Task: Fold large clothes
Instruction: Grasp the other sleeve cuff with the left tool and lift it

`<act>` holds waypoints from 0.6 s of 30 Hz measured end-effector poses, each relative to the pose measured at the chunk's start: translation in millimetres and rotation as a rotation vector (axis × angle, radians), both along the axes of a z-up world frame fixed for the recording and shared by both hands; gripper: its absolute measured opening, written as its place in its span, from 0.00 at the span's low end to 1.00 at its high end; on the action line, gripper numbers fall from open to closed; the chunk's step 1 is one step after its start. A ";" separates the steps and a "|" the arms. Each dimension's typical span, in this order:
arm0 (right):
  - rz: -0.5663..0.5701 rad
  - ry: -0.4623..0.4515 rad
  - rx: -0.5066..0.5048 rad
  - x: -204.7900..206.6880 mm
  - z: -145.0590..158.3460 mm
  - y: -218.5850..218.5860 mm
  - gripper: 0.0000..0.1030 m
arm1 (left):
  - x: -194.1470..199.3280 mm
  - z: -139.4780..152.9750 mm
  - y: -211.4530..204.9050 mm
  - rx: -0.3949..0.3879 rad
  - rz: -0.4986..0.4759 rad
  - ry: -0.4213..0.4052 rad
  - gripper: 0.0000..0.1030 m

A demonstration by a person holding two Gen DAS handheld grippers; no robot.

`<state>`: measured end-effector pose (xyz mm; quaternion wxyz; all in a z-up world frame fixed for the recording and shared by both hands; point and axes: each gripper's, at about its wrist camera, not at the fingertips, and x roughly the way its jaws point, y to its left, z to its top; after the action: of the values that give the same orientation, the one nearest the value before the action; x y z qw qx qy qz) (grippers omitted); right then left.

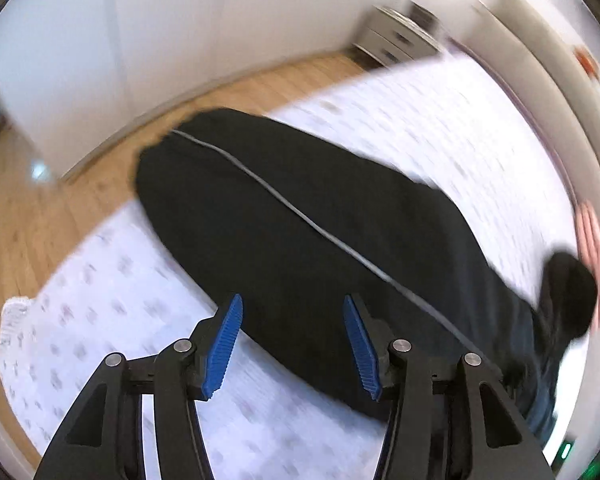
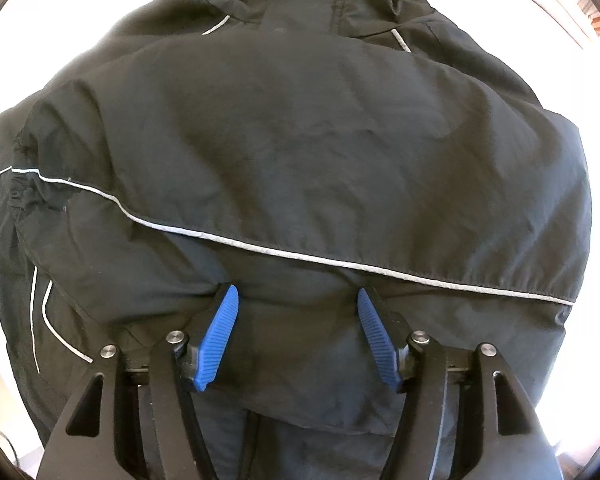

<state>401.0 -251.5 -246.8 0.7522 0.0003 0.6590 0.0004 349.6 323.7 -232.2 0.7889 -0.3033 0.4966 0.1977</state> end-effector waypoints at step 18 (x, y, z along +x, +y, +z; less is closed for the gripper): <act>0.013 0.009 -0.015 7.3 -4.3 5.5 0.65 | 21.2 -26.1 63.7 0.007 0.106 -0.014 0.17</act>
<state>408.3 -245.9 -251.1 0.7491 -0.0096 0.6624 0.0003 370.8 387.4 -258.3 0.7819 -0.3276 0.4734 0.2390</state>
